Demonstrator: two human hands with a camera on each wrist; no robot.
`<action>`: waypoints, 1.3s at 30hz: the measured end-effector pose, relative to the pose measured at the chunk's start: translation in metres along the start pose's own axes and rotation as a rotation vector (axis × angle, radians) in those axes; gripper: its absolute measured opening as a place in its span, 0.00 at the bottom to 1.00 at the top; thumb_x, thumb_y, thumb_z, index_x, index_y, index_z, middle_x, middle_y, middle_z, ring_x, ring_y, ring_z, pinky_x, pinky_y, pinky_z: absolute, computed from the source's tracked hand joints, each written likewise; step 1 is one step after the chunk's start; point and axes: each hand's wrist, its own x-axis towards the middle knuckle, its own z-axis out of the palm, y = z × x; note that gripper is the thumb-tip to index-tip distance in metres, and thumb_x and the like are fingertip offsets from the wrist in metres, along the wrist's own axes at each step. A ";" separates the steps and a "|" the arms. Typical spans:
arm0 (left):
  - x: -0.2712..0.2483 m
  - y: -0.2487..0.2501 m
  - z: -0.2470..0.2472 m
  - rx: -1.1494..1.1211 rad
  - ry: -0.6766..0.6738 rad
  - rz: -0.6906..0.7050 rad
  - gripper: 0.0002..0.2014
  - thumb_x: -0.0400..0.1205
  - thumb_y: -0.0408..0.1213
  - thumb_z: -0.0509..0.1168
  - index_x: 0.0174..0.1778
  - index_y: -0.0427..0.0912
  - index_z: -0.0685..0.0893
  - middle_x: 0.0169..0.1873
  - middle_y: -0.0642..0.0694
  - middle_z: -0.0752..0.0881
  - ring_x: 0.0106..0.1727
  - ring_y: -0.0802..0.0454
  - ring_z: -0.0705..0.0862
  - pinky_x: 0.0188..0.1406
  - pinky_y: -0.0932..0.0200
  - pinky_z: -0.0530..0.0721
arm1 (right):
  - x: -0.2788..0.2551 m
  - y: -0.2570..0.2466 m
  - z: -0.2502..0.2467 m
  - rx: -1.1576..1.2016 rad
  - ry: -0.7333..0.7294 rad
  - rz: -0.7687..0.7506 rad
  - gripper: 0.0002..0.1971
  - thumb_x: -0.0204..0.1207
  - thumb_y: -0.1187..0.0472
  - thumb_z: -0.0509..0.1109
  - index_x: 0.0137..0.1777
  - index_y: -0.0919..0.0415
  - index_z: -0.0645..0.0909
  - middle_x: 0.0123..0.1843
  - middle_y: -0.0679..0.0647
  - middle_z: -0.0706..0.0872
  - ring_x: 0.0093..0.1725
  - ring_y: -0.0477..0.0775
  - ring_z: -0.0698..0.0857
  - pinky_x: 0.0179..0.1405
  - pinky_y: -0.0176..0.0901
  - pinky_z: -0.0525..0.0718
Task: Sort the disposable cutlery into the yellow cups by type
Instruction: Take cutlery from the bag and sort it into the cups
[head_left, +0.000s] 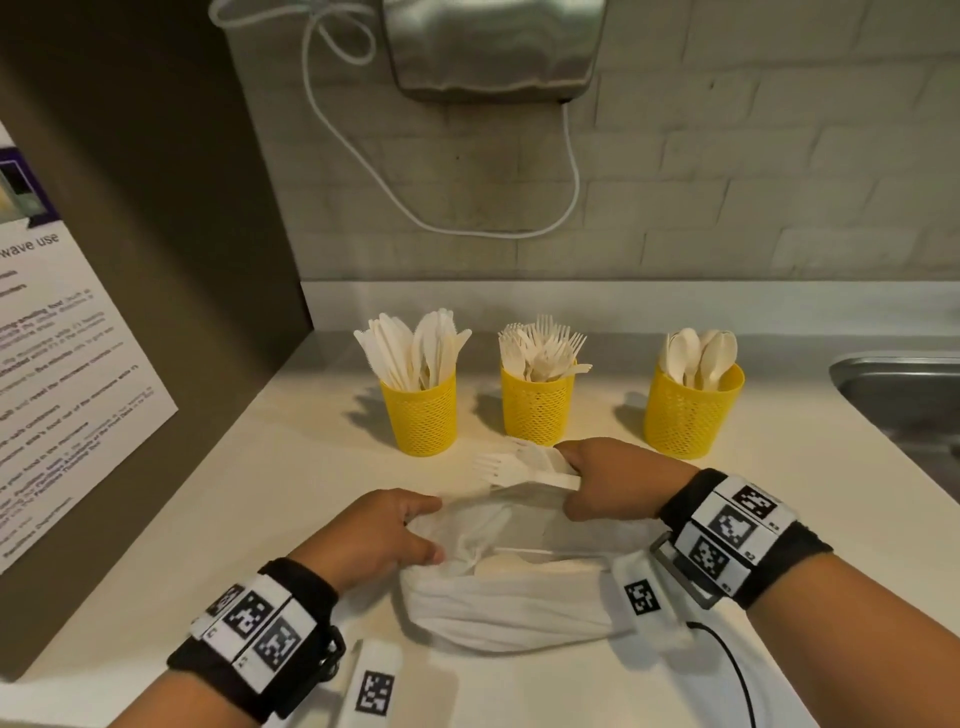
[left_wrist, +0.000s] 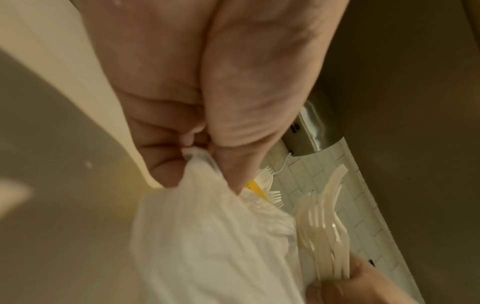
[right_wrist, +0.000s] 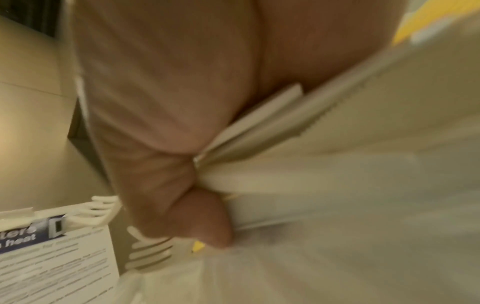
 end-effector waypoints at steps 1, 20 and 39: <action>0.002 0.000 0.000 0.015 0.015 0.000 0.34 0.70 0.29 0.76 0.72 0.39 0.74 0.67 0.48 0.80 0.59 0.59 0.80 0.42 0.84 0.73 | 0.000 0.002 0.000 0.034 0.026 0.001 0.17 0.66 0.60 0.71 0.57 0.57 0.79 0.49 0.52 0.85 0.46 0.54 0.81 0.40 0.39 0.77; 0.010 0.005 0.011 0.337 0.023 -0.033 0.29 0.73 0.34 0.72 0.72 0.43 0.75 0.65 0.46 0.76 0.66 0.49 0.77 0.55 0.69 0.70 | 0.008 0.002 0.024 1.065 0.547 -0.123 0.10 0.70 0.72 0.72 0.46 0.58 0.78 0.34 0.48 0.82 0.33 0.40 0.83 0.32 0.28 0.80; 0.021 0.106 -0.004 -0.484 0.032 0.307 0.23 0.79 0.28 0.66 0.62 0.60 0.73 0.42 0.51 0.86 0.35 0.54 0.81 0.32 0.62 0.76 | 0.016 -0.010 0.015 1.447 0.016 -0.125 0.09 0.63 0.70 0.63 0.45 0.64 0.76 0.28 0.58 0.80 0.21 0.53 0.77 0.23 0.40 0.78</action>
